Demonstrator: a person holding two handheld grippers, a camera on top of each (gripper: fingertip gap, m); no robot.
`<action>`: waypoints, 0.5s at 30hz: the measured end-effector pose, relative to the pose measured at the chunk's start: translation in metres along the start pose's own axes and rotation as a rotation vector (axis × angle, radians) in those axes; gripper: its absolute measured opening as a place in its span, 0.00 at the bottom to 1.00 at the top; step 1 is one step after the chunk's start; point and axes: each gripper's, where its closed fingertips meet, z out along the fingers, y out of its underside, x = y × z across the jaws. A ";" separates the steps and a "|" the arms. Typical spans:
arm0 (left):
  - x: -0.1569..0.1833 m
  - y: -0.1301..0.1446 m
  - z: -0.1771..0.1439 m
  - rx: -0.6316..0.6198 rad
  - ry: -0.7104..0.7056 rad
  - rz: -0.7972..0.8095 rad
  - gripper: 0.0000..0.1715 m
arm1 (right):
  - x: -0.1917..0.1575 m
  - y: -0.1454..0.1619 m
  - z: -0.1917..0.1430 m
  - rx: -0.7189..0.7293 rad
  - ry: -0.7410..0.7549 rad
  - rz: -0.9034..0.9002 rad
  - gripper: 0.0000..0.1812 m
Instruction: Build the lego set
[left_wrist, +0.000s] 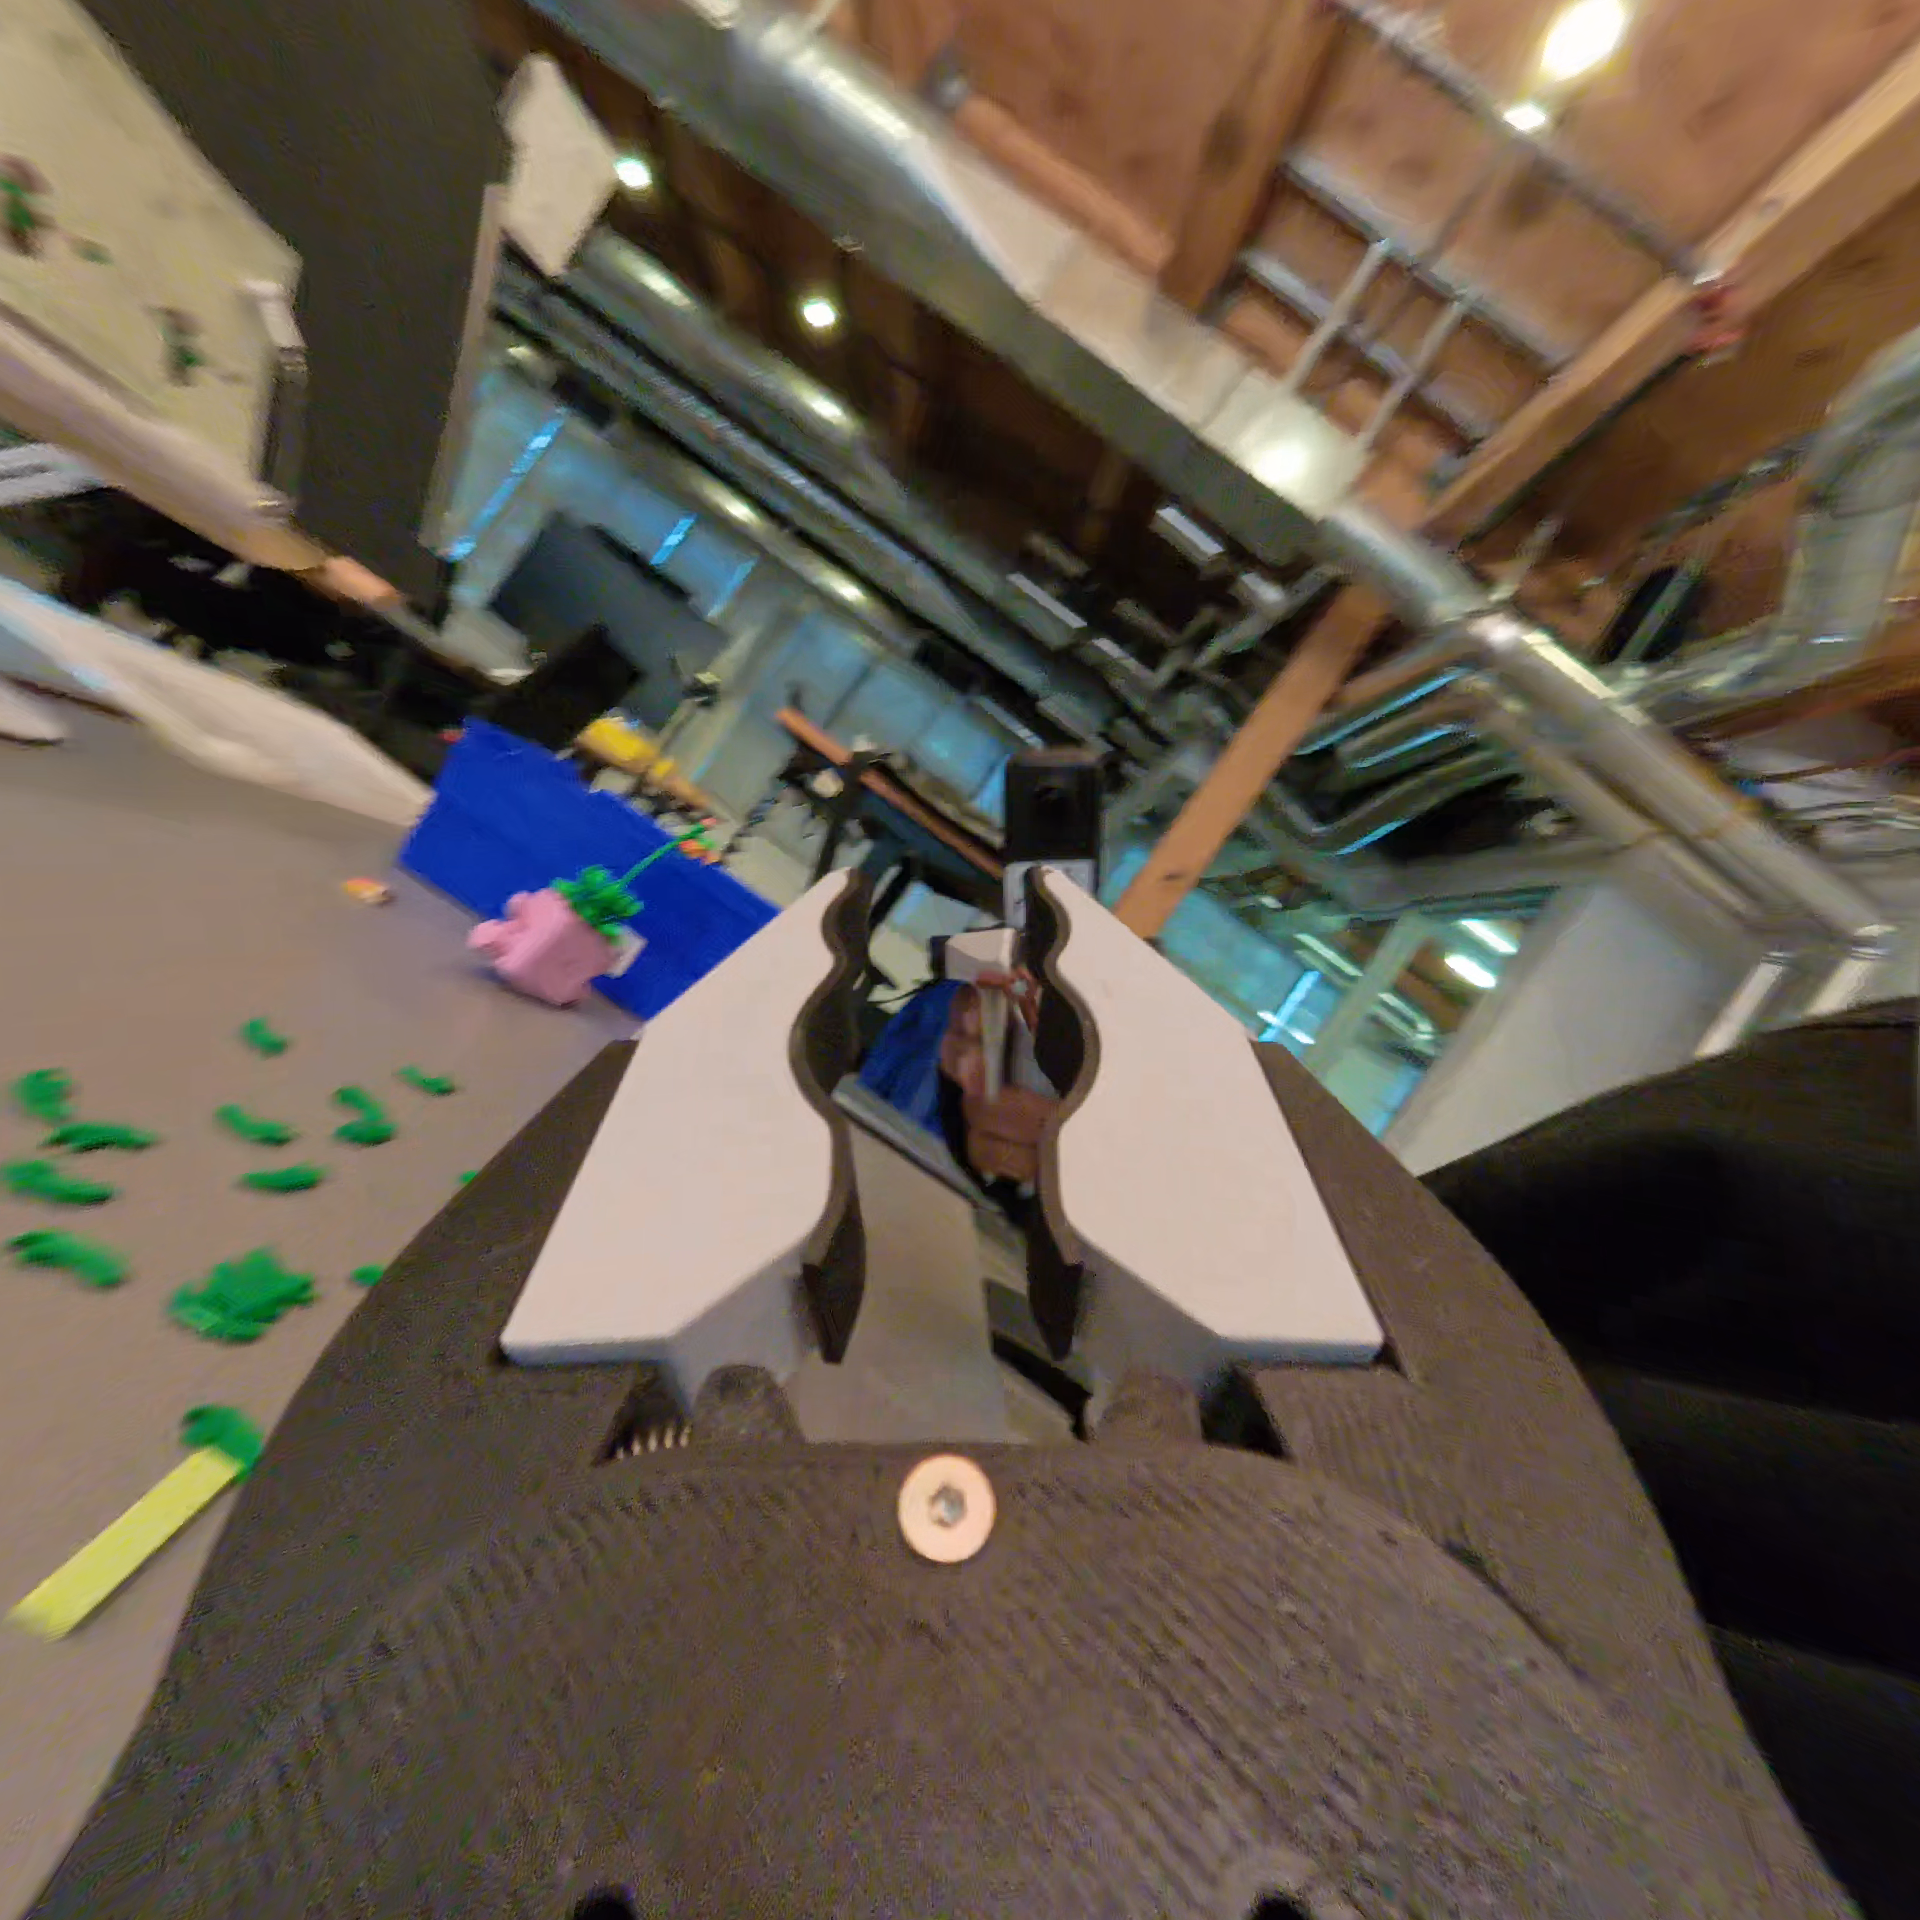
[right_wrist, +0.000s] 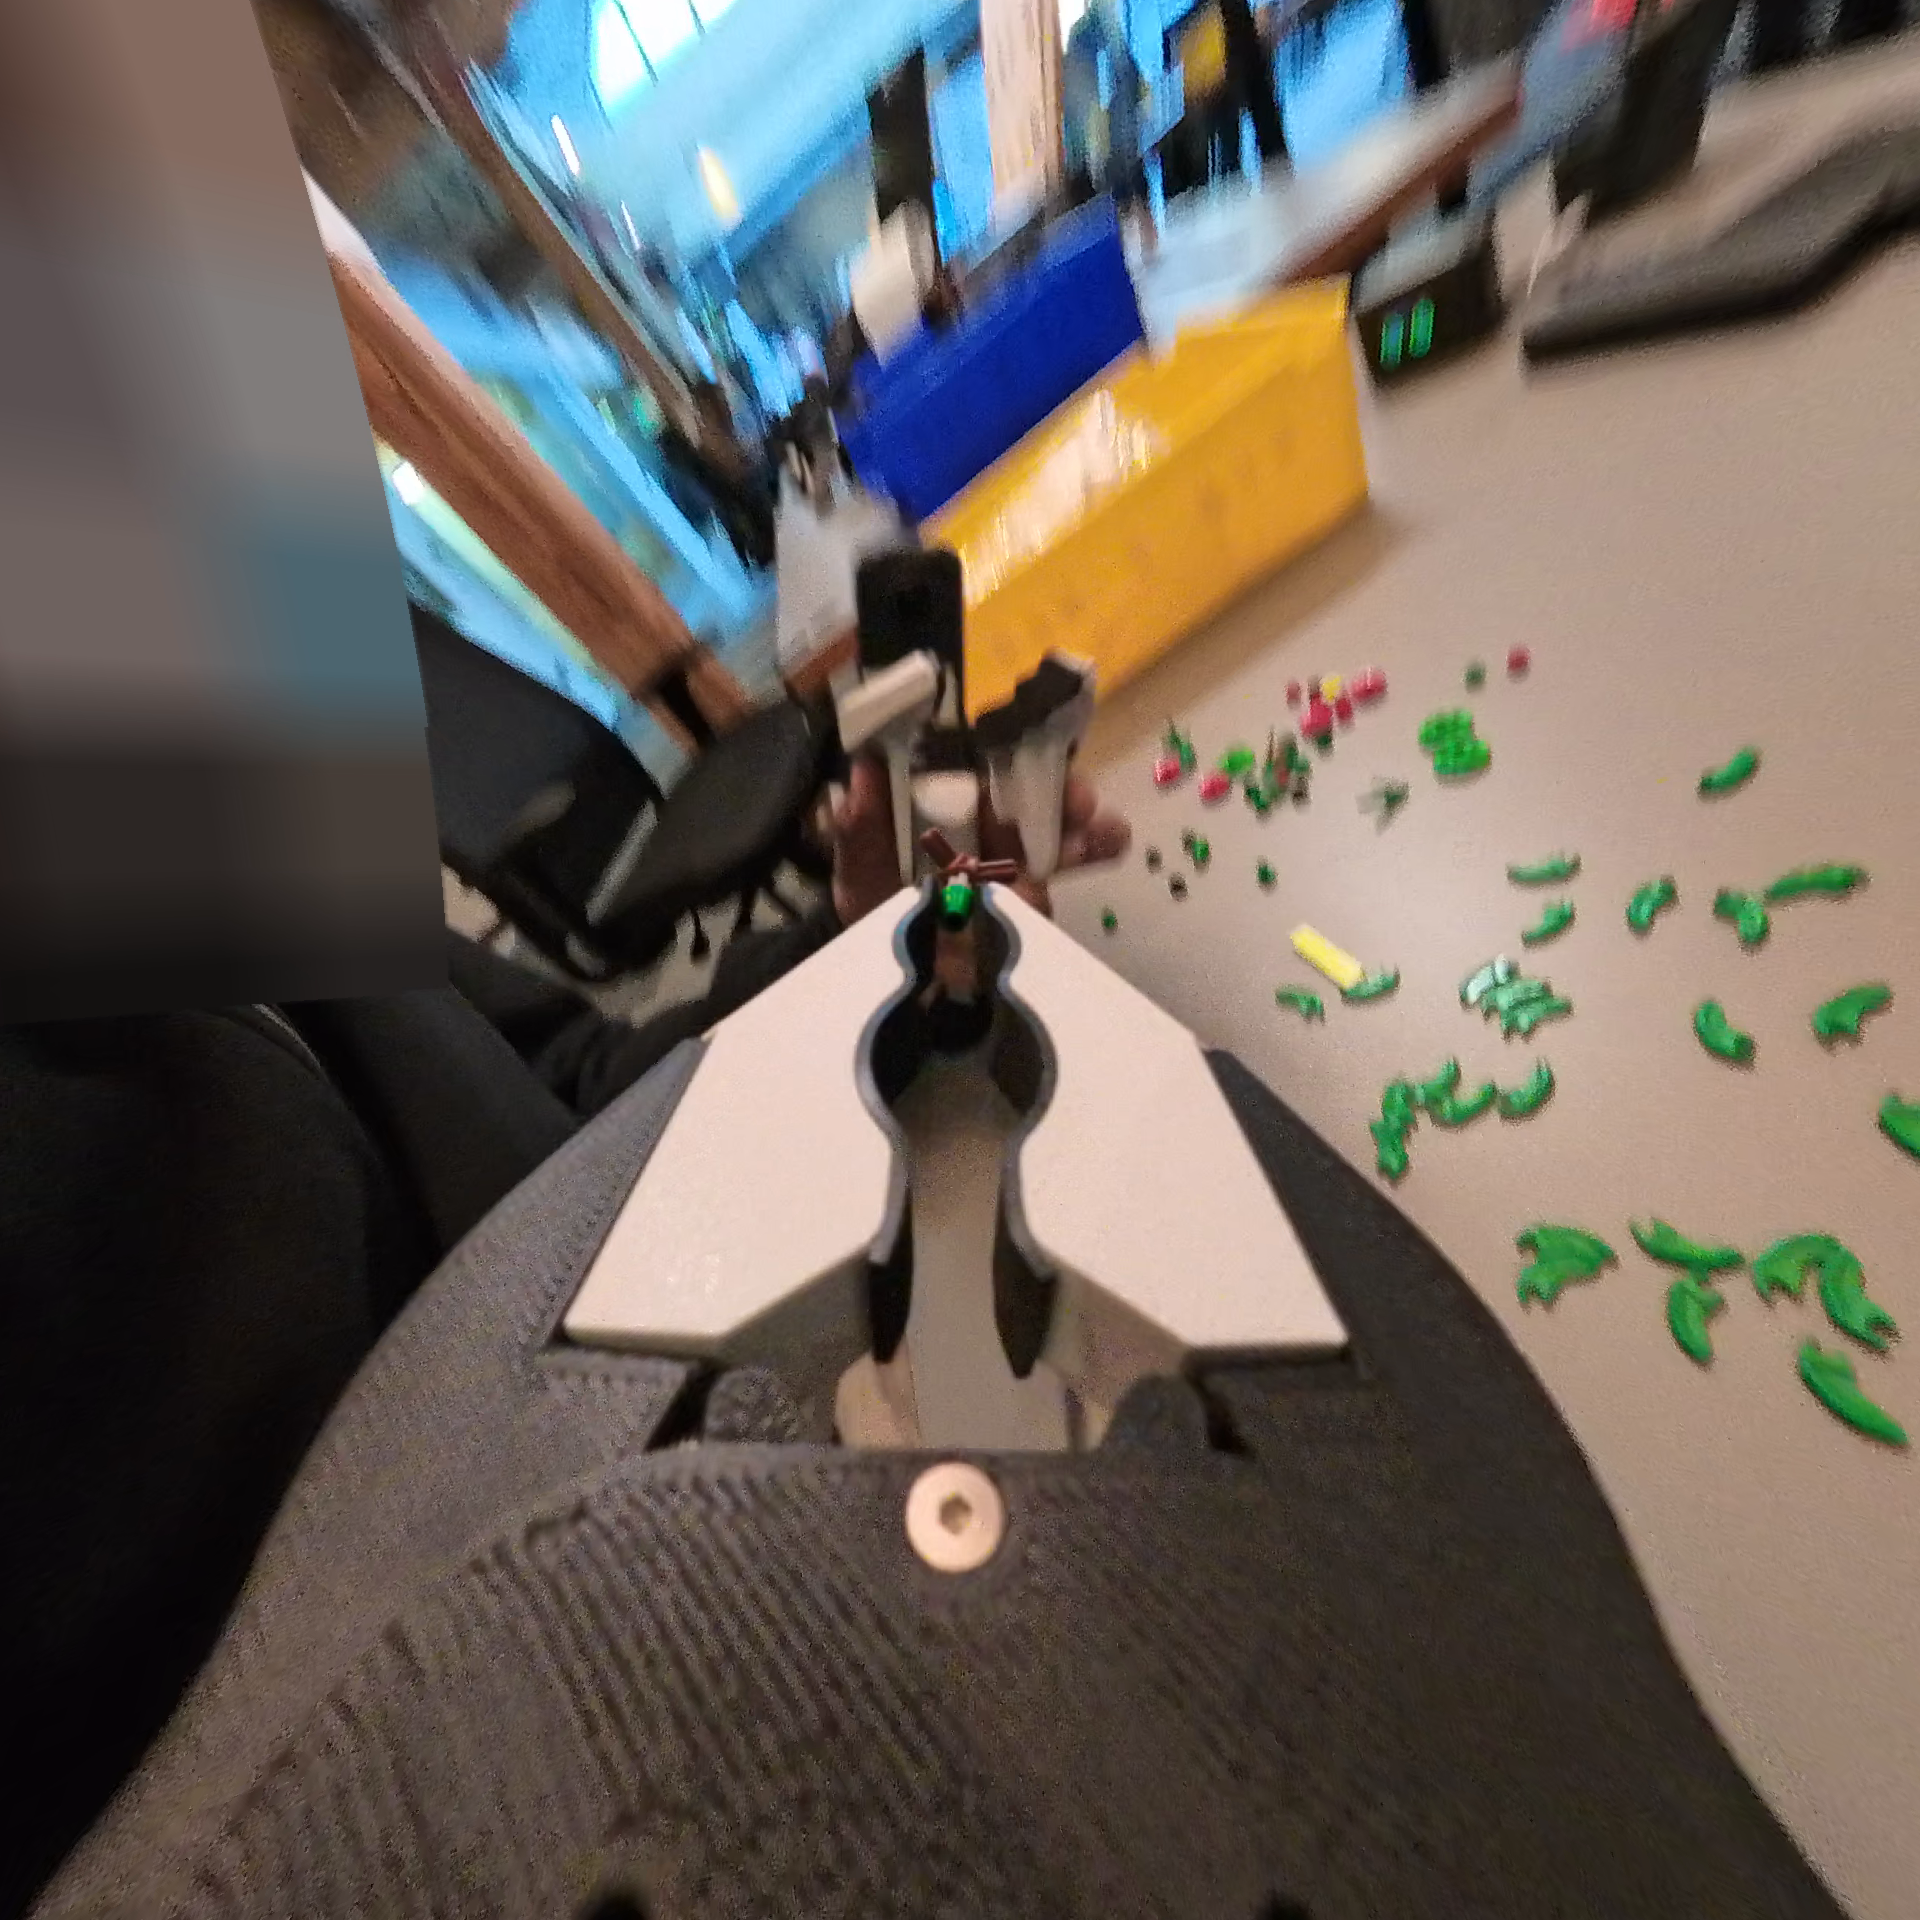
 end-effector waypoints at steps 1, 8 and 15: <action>0.005 0.002 0.002 -0.006 0.026 0.004 0.14 | -0.006 -0.006 -0.004 0.080 -0.012 -0.029 0.02; 0.025 0.038 0.021 -0.146 0.153 -0.069 0.16 | -0.016 -0.009 -0.020 0.256 -0.008 -0.173 0.02; 0.039 0.057 0.032 -0.207 0.192 -0.021 0.11 | -0.024 0.000 -0.018 0.202 -0.005 -0.250 0.02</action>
